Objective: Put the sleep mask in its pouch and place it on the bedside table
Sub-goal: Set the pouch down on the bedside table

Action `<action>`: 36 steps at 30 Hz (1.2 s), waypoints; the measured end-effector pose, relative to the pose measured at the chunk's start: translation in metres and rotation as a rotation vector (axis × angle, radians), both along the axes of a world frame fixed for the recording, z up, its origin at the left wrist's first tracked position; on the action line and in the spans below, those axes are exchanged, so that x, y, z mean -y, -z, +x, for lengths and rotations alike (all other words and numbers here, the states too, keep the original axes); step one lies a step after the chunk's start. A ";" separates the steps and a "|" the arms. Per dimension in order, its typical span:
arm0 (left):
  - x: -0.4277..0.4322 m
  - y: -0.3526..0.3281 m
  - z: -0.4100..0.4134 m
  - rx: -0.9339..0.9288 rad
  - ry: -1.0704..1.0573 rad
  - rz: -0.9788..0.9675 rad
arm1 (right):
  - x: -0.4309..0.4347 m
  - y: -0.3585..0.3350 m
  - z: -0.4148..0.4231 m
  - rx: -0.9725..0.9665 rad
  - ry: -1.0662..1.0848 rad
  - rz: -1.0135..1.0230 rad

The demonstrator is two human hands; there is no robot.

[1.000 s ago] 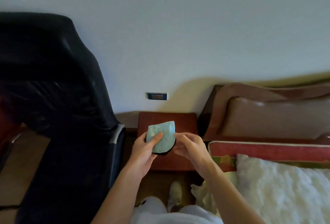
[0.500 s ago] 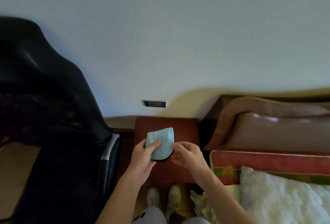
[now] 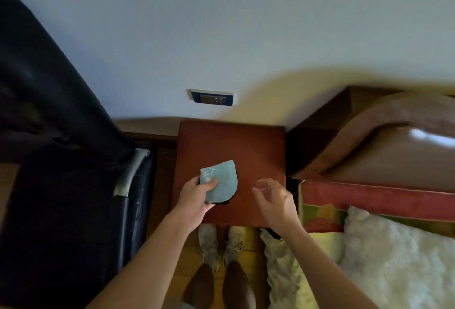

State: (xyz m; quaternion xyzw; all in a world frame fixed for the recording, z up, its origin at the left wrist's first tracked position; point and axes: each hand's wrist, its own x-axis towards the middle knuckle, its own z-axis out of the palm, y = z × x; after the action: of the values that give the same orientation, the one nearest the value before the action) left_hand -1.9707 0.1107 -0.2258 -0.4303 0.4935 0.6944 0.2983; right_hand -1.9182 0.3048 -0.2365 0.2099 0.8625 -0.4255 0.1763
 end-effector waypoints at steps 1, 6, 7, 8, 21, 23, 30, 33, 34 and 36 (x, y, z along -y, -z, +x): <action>-0.001 0.014 0.000 0.013 0.015 -0.024 | -0.001 0.015 0.001 0.007 -0.043 0.041; -0.006 0.085 -0.013 -0.010 0.180 -0.148 | -0.009 0.093 0.010 0.003 -0.286 0.229; -0.007 0.099 -0.015 -0.024 0.220 -0.187 | -0.010 0.109 0.014 0.002 -0.320 0.254; -0.009 0.112 -0.018 -0.039 0.263 -0.222 | -0.012 0.125 0.018 0.000 -0.346 0.279; -0.024 0.213 -0.018 -0.238 0.682 -0.713 | -0.017 0.231 0.073 -0.060 -0.474 0.525; -0.025 0.213 -0.017 -0.341 0.766 -0.836 | -0.015 0.234 0.076 -0.052 -0.482 0.526; -0.002 0.192 0.024 -0.877 1.318 -1.216 | -0.015 0.239 0.078 -0.025 -0.494 0.538; 0.010 0.189 0.049 -0.950 1.638 -1.107 | -0.015 0.241 0.079 -0.024 -0.499 0.552; 0.012 0.191 0.053 -0.930 1.706 -1.081 | -0.015 0.242 0.079 -0.017 -0.500 0.556; 0.015 0.195 0.056 -0.889 1.778 -1.062 | -0.013 0.244 0.080 -0.016 -0.500 0.569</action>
State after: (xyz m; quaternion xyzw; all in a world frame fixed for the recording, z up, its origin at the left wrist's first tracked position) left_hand -1.9147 0.0955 -0.4207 0.2874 0.9203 0.0290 0.2640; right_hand -1.8379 0.3182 -0.4805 0.0301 0.9721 -0.1144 0.2027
